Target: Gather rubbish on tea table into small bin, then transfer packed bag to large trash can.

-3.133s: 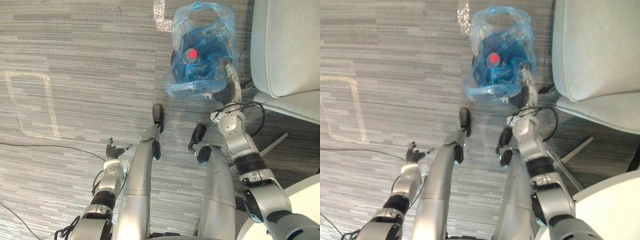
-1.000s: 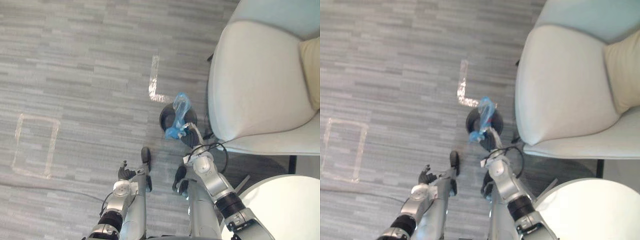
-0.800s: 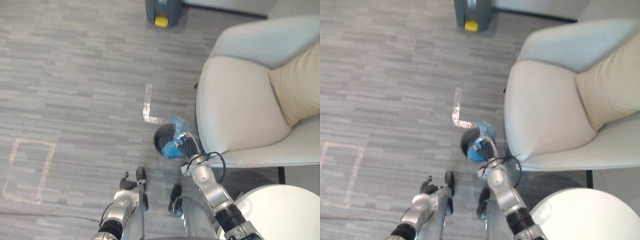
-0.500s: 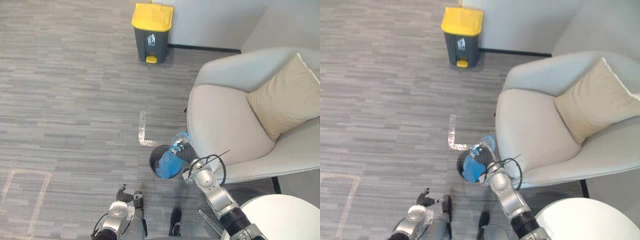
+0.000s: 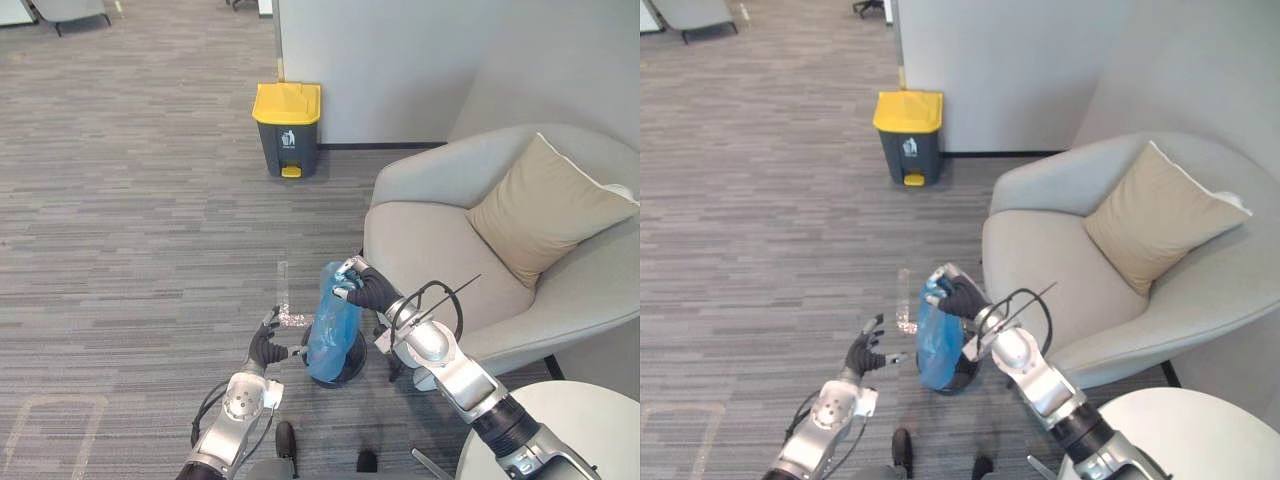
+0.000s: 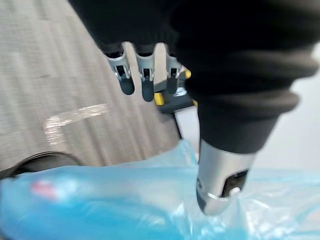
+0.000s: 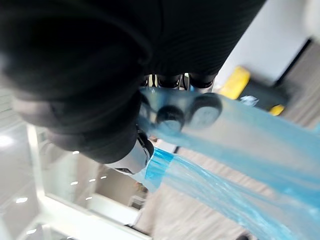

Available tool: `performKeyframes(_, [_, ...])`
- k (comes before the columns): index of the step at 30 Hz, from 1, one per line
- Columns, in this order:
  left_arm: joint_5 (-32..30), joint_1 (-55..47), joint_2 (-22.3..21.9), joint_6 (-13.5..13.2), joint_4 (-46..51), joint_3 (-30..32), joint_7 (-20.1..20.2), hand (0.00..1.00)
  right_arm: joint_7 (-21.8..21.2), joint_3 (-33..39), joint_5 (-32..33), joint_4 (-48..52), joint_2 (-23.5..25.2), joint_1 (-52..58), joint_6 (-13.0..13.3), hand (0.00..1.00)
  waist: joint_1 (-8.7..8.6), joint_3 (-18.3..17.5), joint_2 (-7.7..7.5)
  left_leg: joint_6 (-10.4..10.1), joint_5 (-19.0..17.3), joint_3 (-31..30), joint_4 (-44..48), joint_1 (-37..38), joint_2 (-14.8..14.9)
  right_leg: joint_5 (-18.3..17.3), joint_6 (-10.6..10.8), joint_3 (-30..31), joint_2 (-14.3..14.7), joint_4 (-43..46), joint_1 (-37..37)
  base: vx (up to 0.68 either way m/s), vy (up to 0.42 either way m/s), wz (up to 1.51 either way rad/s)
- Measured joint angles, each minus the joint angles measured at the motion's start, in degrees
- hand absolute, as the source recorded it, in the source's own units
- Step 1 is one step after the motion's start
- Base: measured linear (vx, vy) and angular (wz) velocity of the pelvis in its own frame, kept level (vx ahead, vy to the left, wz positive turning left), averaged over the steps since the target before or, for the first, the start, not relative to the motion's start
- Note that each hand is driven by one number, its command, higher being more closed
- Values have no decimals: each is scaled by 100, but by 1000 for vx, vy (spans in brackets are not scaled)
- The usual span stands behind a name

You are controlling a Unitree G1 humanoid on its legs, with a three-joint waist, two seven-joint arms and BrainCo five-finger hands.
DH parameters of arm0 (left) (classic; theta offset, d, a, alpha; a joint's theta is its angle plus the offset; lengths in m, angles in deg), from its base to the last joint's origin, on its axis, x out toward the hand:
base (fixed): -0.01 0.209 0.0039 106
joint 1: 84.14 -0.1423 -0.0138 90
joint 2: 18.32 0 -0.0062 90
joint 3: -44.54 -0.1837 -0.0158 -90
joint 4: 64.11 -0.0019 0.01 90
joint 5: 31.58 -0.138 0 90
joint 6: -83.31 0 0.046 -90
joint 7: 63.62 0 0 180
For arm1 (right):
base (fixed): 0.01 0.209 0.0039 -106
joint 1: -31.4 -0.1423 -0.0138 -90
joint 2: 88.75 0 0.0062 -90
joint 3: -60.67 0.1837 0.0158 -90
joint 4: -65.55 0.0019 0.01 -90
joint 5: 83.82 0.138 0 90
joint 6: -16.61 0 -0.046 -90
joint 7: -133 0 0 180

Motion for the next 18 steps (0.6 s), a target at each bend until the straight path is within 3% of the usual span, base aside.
performKeyframes(9, [-295, 37, 169, -26, 790, -128, -138, 0, 1, -166, 424, 87, -13, -742, 12, 100, -22, -85, -55, 91, 68, 74, 2, 51, -60, 158, -18, 105, 5, -123, 64, 24, 12, -5])
performKeyframes(18, [-296, 250, 26, -24, 918, -485, -155, 0, 20, -431, 654, 91, 139, -1276, 11, 100, -15, -118, -42, 65, 48, 143, -2, 106, -69, 154, -18, 188, -1, -127, 79, 10, 13, -5])
